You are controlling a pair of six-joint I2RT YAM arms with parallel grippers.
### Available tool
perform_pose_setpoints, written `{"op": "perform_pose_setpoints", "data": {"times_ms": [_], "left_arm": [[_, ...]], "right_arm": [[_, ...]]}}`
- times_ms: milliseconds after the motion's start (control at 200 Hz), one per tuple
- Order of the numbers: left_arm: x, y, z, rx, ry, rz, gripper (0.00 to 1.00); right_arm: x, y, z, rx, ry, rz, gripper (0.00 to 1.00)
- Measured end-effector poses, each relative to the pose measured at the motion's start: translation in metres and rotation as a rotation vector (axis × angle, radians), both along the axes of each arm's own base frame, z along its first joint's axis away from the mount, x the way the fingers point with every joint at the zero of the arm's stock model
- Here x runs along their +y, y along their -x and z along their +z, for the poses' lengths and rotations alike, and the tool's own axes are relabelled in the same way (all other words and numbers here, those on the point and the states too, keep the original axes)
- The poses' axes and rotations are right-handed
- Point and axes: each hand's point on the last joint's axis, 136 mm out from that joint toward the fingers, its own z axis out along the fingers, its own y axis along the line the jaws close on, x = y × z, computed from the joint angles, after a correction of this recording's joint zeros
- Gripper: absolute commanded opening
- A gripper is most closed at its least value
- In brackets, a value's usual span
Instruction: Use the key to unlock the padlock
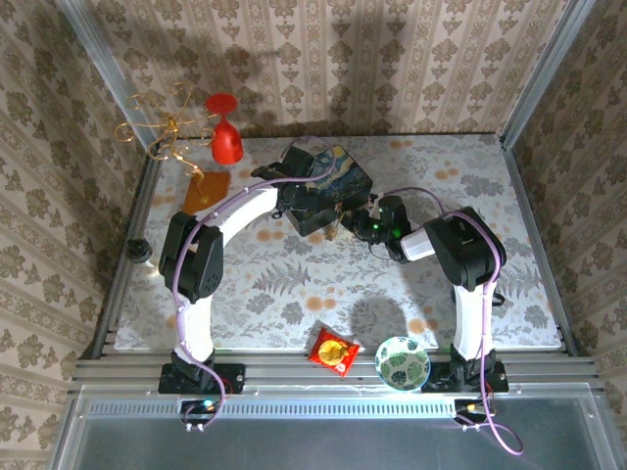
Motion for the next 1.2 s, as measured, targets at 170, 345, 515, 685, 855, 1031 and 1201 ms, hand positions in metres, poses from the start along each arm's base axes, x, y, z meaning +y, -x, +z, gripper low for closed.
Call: {"op": "perform_pose_setpoints", "data": {"times_ms": [170, 345, 515, 685, 855, 1031, 1201], "left_arm": [[0.000, 0.000, 0.000, 0.000, 0.000, 0.000, 1.00], [0.000, 0.000, 0.000, 0.001, 0.000, 0.000, 1.00], [0.000, 0.000, 0.000, 0.001, 0.000, 0.000, 1.00], [0.000, 0.000, 0.000, 0.001, 0.000, 0.000, 1.00], [0.000, 0.000, 0.000, 0.001, 0.000, 0.001, 1.00], [0.000, 0.000, 0.000, 0.001, 0.000, 0.001, 1.00], [0.000, 0.000, 0.000, 0.001, 0.000, 0.002, 1.00]], "right_arm": [[0.003, 0.001, 0.000, 0.001, -0.024, 0.014, 0.26], [0.007, 0.001, 0.000, -0.007, -0.046, 0.029, 0.27], [0.011, 0.001, 0.000, -0.006, -0.050, 0.037, 0.27], [0.017, 0.000, 0.000, -0.002, -0.045, 0.049, 0.26], [0.021, 0.000, -0.002, 0.000, -0.037, 0.058, 0.18], [0.021, -0.002, 0.000, -0.009, -0.041, 0.052, 0.08], [0.019, -0.004, 0.001, -0.004, -0.054, 0.037, 0.03]]}}
